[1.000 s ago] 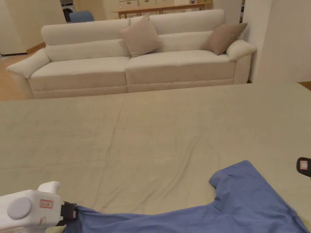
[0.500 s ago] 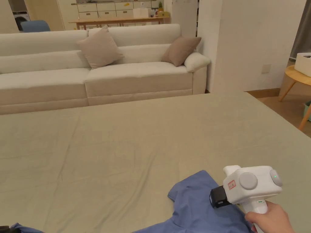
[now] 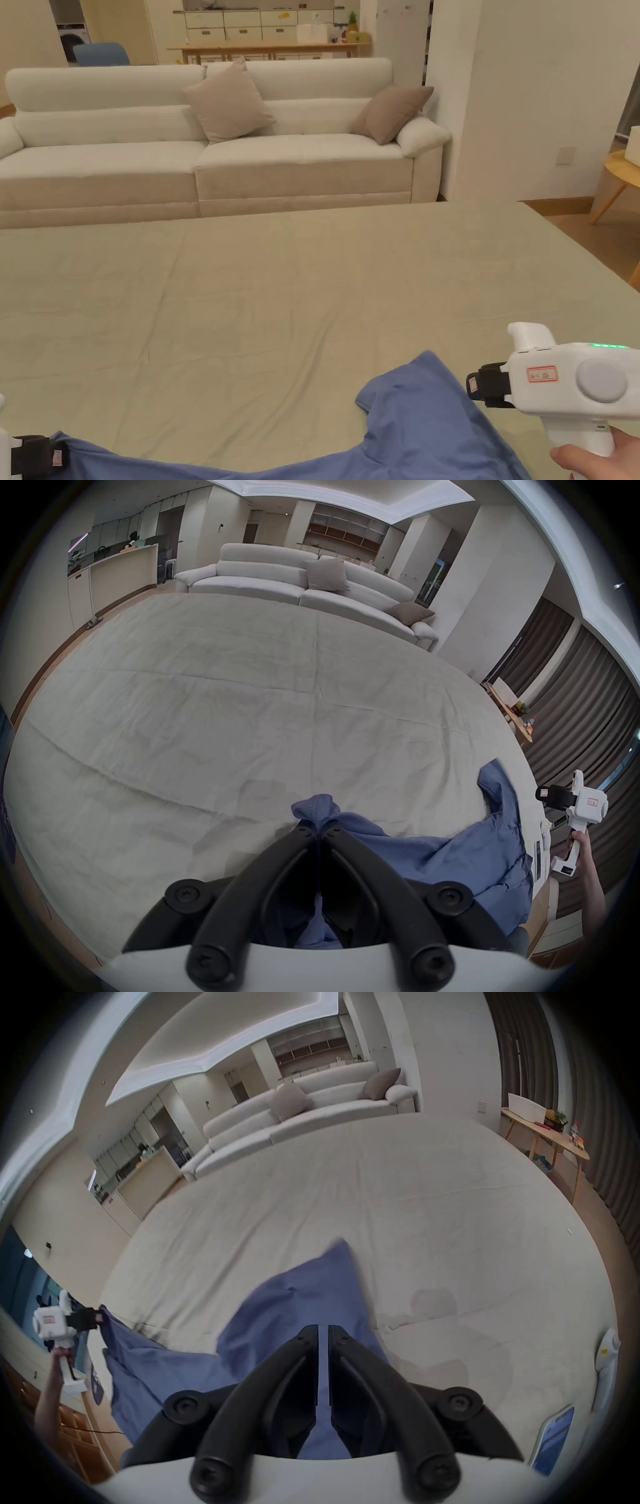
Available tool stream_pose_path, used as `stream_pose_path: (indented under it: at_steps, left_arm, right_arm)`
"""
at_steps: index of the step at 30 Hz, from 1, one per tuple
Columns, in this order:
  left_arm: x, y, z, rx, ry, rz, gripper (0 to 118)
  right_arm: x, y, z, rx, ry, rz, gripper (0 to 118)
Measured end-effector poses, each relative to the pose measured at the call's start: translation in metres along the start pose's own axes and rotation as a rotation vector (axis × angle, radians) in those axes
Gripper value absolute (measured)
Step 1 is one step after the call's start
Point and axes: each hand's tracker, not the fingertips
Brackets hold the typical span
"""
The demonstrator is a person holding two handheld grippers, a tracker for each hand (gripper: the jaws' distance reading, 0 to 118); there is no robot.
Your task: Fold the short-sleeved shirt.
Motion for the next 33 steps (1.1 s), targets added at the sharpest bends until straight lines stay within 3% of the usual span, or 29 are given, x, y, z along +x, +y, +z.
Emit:
stream_pose_path:
  at_steps: [3, 5, 7, 8, 9, 10, 11, 12, 14, 16, 17, 18, 19, 21, 22, 24, 25, 27, 33]
  left_arm:
    - [-0.006, 0.000, 0.016, 0.056, -0.027, 0.005, 0]
    - [-0.003, -0.004, 0.025, 0.050, -0.039, 0.002, 0]
    - [0.002, -0.008, 0.023, 0.026, -0.020, -0.004, 0]
    - [0.002, -0.008, 0.022, 0.030, -0.005, -0.009, 0]
    - [0.002, -0.008, 0.022, 0.032, -0.008, -0.004, 0]
    - [0.004, -0.009, 0.022, 0.036, -0.014, 0.008, 0]
    - [0.003, -0.009, 0.023, 0.040, -0.022, 0.017, 0]
    - [0.004, -0.009, 0.025, 0.042, -0.023, 0.017, 0]
    - [0.009, -0.008, 0.028, 0.056, -0.013, -0.014, 0]
    - [0.014, -0.006, 0.031, 0.052, 0.007, -0.076, 0]
    - [0.016, -0.007, 0.032, 0.051, 0.024, -0.104, 0]
    - [0.012, -0.008, 0.027, 0.055, 0.025, -0.100, 0]
    - [0.011, -0.008, 0.026, 0.055, 0.017, -0.093, 0]
    - [0.009, -0.010, 0.023, 0.047, -0.002, -0.081, 0]
    - [0.004, -0.008, 0.021, 0.042, -0.002, -0.081, 0]
    - [0.001, -0.007, 0.016, 0.036, 0.013, -0.091, 0]
    - [-0.001, -0.006, 0.013, 0.035, 0.014, -0.086, 0]
    - [-0.002, -0.007, 0.012, 0.033, 0.009, -0.051, 0]
    - [-0.004, -0.018, 0.026, 0.060, -0.007, -0.027, 0]
  right_arm:
    - [-0.004, -0.011, 0.036, 0.053, 0.026, -0.002, 7]
    - [-0.006, -0.015, 0.052, 0.062, 0.033, 0.052, 6]
    - [0.000, -0.010, 0.041, 0.020, -0.072, 0.102, 7]
    - [0.004, -0.007, 0.031, 0.006, -0.079, 0.096, 20]
    - [0.008, -0.005, 0.024, 0.011, -0.068, 0.082, 69]
    - [0.010, -0.003, 0.015, 0.002, -0.065, 0.067, 100]
    - [0.012, 0.001, 0.002, -0.023, -0.034, 0.047, 116]
    - [0.012, 0.007, -0.014, -0.059, -0.003, 0.041, 117]
    - [0.009, 0.016, -0.041, -0.093, -0.047, 0.057, 117]
    - [0.004, 0.019, -0.078, -0.183, -0.110, 0.091, 112]
    - [0.004, 0.019, -0.095, -0.238, -0.136, 0.112, 98]
    - [0.002, 0.018, -0.106, -0.283, -0.177, 0.114, 39]
    - [-0.001, 0.016, -0.114, -0.314, -0.215, 0.111, 0]
    - [-0.006, 0.004, -0.123, -0.292, -0.181, 0.154, 0]
    - [-0.012, 0.003, -0.119, -0.246, -0.214, 0.174, 0]
    - [-0.011, -0.004, -0.110, -0.224, -0.187, 0.170, 0]
    - [-0.008, -0.002, -0.103, -0.192, -0.141, 0.150, 0]
    - [-0.006, 0.001, -0.087, -0.152, -0.156, 0.119, 0]
    - [-0.010, -0.018, 0.016, 0.063, 0.010, 0.027, 0]
